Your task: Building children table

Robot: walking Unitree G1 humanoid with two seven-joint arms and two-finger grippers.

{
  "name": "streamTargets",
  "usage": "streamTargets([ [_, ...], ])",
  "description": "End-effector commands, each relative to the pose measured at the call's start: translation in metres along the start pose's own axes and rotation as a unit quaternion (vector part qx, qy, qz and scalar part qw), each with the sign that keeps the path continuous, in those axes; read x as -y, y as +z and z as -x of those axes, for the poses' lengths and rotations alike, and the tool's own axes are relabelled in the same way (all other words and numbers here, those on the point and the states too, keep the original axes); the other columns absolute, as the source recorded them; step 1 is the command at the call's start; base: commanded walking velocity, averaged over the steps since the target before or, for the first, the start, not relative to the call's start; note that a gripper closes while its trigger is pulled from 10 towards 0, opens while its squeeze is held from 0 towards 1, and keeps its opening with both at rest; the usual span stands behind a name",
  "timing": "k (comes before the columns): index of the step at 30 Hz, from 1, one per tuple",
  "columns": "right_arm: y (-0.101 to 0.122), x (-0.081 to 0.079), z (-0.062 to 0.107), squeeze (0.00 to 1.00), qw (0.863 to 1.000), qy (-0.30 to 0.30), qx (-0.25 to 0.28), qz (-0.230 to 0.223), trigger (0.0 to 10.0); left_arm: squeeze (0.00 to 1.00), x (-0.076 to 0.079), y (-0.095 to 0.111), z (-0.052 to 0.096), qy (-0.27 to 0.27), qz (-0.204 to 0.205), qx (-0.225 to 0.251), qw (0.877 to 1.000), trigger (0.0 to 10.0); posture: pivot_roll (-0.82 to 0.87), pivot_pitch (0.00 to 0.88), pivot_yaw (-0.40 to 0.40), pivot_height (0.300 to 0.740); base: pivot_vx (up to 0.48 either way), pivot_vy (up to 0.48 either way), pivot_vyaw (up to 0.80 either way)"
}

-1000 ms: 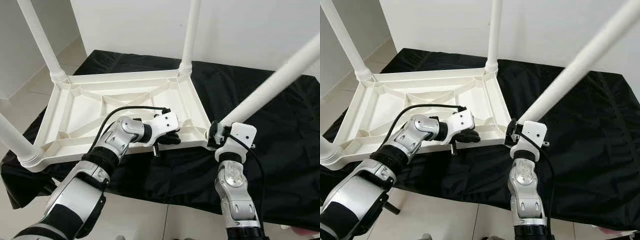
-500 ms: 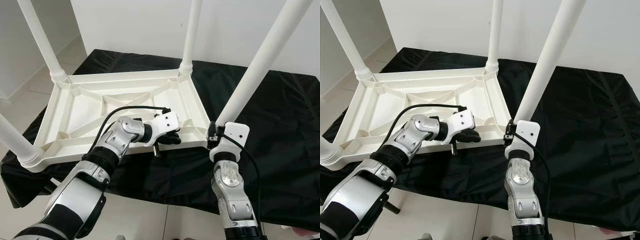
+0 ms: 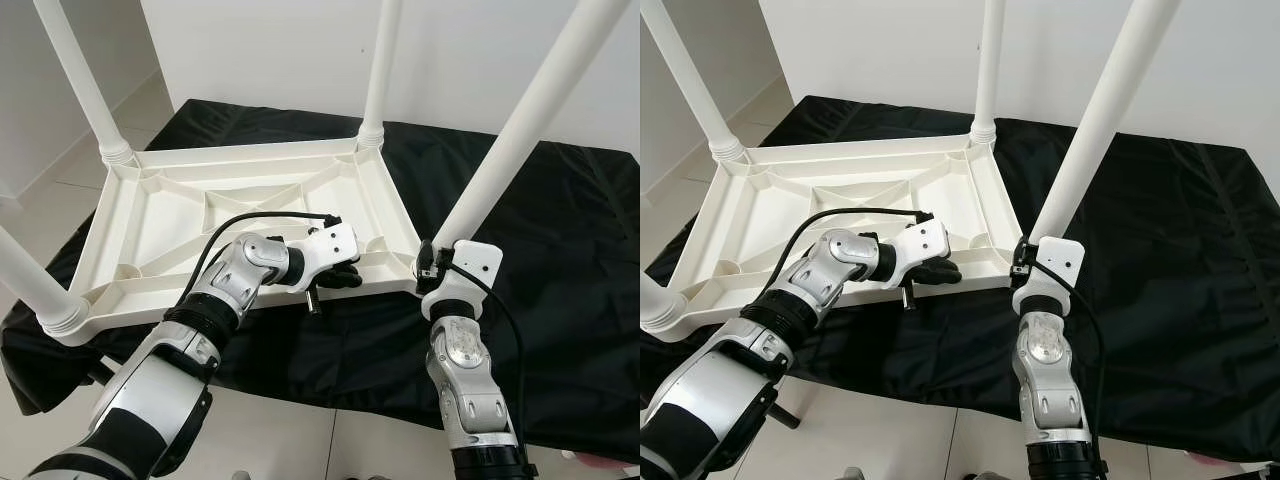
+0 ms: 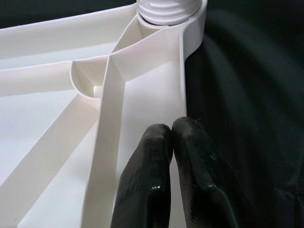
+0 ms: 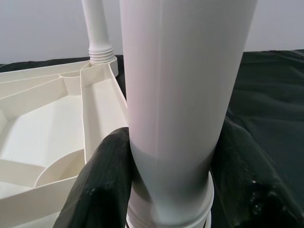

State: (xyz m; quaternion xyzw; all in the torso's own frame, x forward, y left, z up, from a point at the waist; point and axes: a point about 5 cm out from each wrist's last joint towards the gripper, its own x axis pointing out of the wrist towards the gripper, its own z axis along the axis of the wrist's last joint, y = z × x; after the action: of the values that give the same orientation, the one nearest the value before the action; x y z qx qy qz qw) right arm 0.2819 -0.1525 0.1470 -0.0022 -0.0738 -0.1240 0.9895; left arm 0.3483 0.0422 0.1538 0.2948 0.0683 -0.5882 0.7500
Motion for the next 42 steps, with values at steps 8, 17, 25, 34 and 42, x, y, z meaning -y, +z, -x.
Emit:
streamTargets([
  [8, -0.004, 0.007, -0.005, 0.0, 1.0, 0.0, -0.008, 0.001, 10.0, 1.0, -0.003, 0.002, 0.003, 0.003, 0.011, 0.006, 1.0, 10.0, -0.06, 0.011, -0.006, 0.74, 0.0, 0.0, 0.0],
  [17, 0.002, 0.002, -0.006, 0.0, 0.999, 0.027, 0.003, -0.021, 10.0, 0.0, -0.003, 0.0, 0.003, 0.003, 0.001, -0.001, 1.0, 10.0, -0.06, 0.021, -0.011, 0.74, 0.0, 0.0, 0.0],
  [25, 0.024, 0.003, -0.013, 0.0, 0.997, 0.053, 0.054, -0.034, 10.0, 0.0, -0.004, 0.001, 0.004, 0.004, 0.002, -0.001, 1.0, 10.0, -0.06, 0.022, -0.018, 0.74, 0.0, 0.0, 0.0],
  [34, 0.031, 0.006, -0.018, 0.0, 0.995, 0.061, 0.071, -0.031, 10.0, 0.0, -0.005, 0.002, 0.004, 0.006, 0.003, 0.001, 1.0, 10.0, -0.06, 0.023, -0.02, 0.74, 0.0, 0.0, 0.0],
  [42, 0.028, 0.015, -0.029, 0.0, 0.994, 0.091, 0.061, -0.026, 10.0, 0.0, -0.011, 0.006, 0.008, 0.021, 0.014, 0.017, 1.0, 10.0, -0.06, 0.019, -0.021, 0.74, 0.0, 0.0, 0.0],
])
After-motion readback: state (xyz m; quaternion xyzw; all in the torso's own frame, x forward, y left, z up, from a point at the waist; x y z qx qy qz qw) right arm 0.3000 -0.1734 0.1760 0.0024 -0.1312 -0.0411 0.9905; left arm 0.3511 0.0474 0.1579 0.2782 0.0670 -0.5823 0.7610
